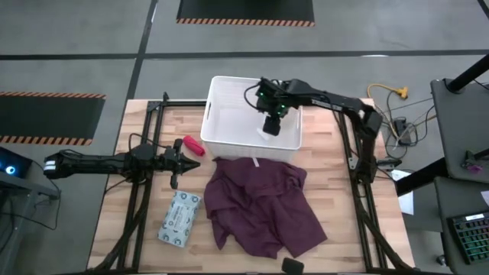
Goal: Pick & place medical supplies in basket/bin
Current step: Put the white medicine bottle into the white basket, then put the red bandage into the white basket
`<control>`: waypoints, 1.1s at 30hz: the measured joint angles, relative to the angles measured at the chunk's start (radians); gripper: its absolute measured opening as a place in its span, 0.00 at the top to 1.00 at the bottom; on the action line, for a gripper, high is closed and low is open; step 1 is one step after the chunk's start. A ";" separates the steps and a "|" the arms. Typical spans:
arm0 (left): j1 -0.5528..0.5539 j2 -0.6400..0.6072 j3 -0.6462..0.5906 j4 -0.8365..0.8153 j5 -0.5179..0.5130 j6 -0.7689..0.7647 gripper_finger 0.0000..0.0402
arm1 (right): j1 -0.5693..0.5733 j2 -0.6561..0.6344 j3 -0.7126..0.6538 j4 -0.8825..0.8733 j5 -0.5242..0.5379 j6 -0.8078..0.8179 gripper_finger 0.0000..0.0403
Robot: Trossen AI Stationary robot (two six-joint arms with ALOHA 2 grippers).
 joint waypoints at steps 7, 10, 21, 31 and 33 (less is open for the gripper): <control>0.000 0.000 0.000 0.000 0.000 0.000 1.00 | -0.042 0.160 0.121 -0.133 -0.001 -0.037 0.61; 0.000 0.000 0.000 0.000 0.000 0.000 1.00 | -0.057 0.217 0.172 -0.190 -0.005 -0.022 0.60; 0.000 0.000 0.000 0.000 0.000 -0.003 1.00 | -0.064 0.259 0.285 -0.243 0.000 -0.003 0.39; 0.000 0.000 0.000 0.000 0.000 -0.003 1.00 | -0.063 0.220 0.416 -0.345 -0.018 0.010 0.30; 0.000 0.000 0.000 0.000 0.000 -0.003 1.00 | -0.063 0.196 0.444 -0.345 -0.044 0.015 0.30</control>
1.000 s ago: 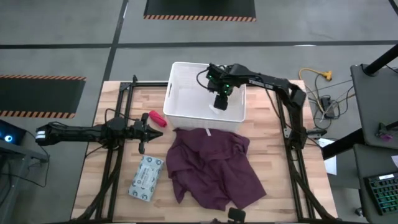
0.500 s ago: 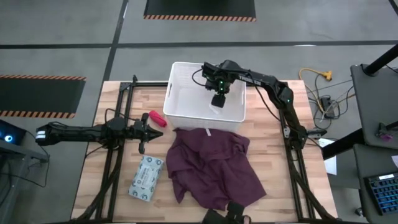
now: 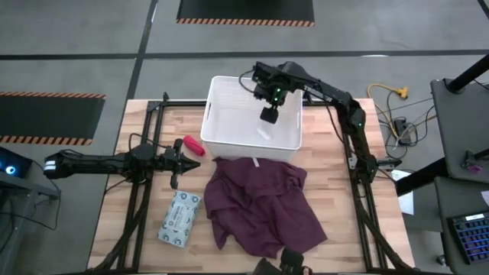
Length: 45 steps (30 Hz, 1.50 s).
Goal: Pick & place medical supplies in basket/bin
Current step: Put the red bandage into the white basket
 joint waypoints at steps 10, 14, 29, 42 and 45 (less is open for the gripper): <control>0.000 0.000 0.000 0.000 0.000 0.000 1.00 | 0.050 -0.331 -0.091 0.279 -0.380 0.024 0.36; 0.000 0.000 0.000 0.000 0.000 0.000 1.00 | 0.131 -0.559 -0.333 0.540 -0.370 0.053 0.39; 0.000 0.000 0.000 0.000 0.000 0.000 1.00 | 0.425 -1.424 -1.528 1.344 -0.060 0.422 0.54; 0.000 0.000 0.000 0.000 0.000 0.000 1.00 | 0.438 -1.679 -2.027 1.739 -0.057 0.328 0.73; 0.000 0.000 0.000 0.001 -0.001 0.000 1.00 | 0.438 -1.685 -2.103 1.874 -0.038 0.313 0.79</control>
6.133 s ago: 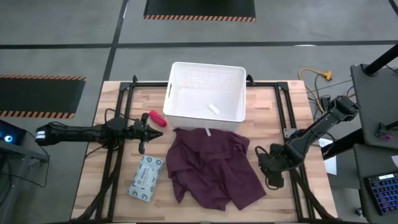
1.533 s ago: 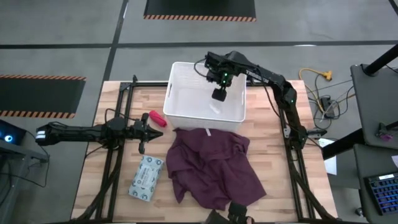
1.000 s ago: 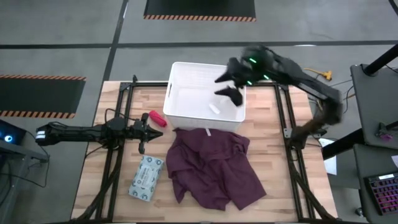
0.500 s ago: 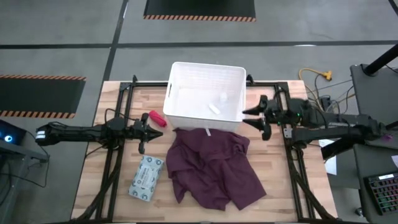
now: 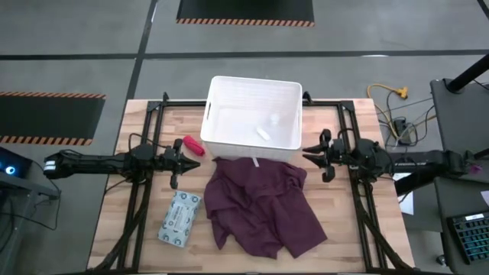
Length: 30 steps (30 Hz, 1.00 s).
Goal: Pick & place medical supplies in basket/bin
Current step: Put the red bandage into the white basket
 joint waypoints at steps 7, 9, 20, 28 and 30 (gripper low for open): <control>0.000 0.000 0.000 0.007 -0.027 0.001 1.00 | -0.001 0.002 -0.074 0.088 0.066 0.015 0.92; 0.000 -0.002 0.000 0.038 -0.027 -0.016 0.99 | 0.000 0.001 -0.074 0.090 0.067 0.012 0.94; 0.000 0.026 0.184 0.094 -0.037 -0.067 0.71 | -0.001 0.002 -0.074 0.081 0.067 0.063 0.98; 0.001 0.078 0.515 -0.386 -0.358 -0.043 0.68 | -0.001 0.002 -0.074 0.082 0.068 0.063 0.98; 0.001 0.093 0.599 -0.536 -0.465 -0.116 0.68 | 0.000 0.002 -0.074 0.081 0.068 0.063 0.98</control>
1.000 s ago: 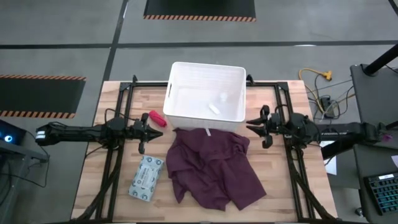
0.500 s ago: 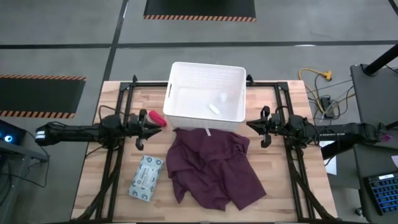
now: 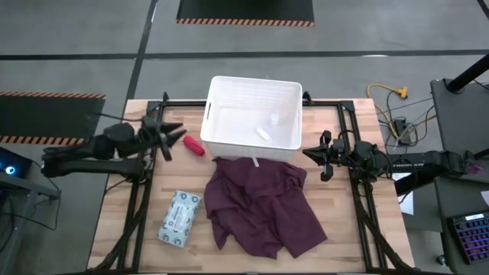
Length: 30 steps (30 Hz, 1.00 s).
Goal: Pick & place medical supplies in basket/bin
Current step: Put the red bandage into the white basket
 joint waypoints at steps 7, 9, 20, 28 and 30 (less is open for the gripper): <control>0.012 0.082 0.185 -0.335 -0.112 -0.311 0.64 | 0.000 0.000 0.000 0.000 0.000 0.002 0.98; 0.025 0.115 0.200 -0.351 -0.116 -0.437 0.60 | 0.000 0.000 0.000 -0.001 0.000 0.022 0.98; 0.116 0.274 0.159 -0.504 -0.290 -1.173 0.45 | 0.000 0.000 0.001 -0.002 0.000 0.079 0.98; 0.117 0.427 0.076 -0.387 -0.286 -1.331 0.45 | 0.000 0.000 0.001 -0.002 -0.002 0.086 0.98; 0.118 0.456 0.065 -0.394 -0.289 -1.391 0.45 | 0.000 0.000 0.001 -0.002 -0.008 0.086 0.98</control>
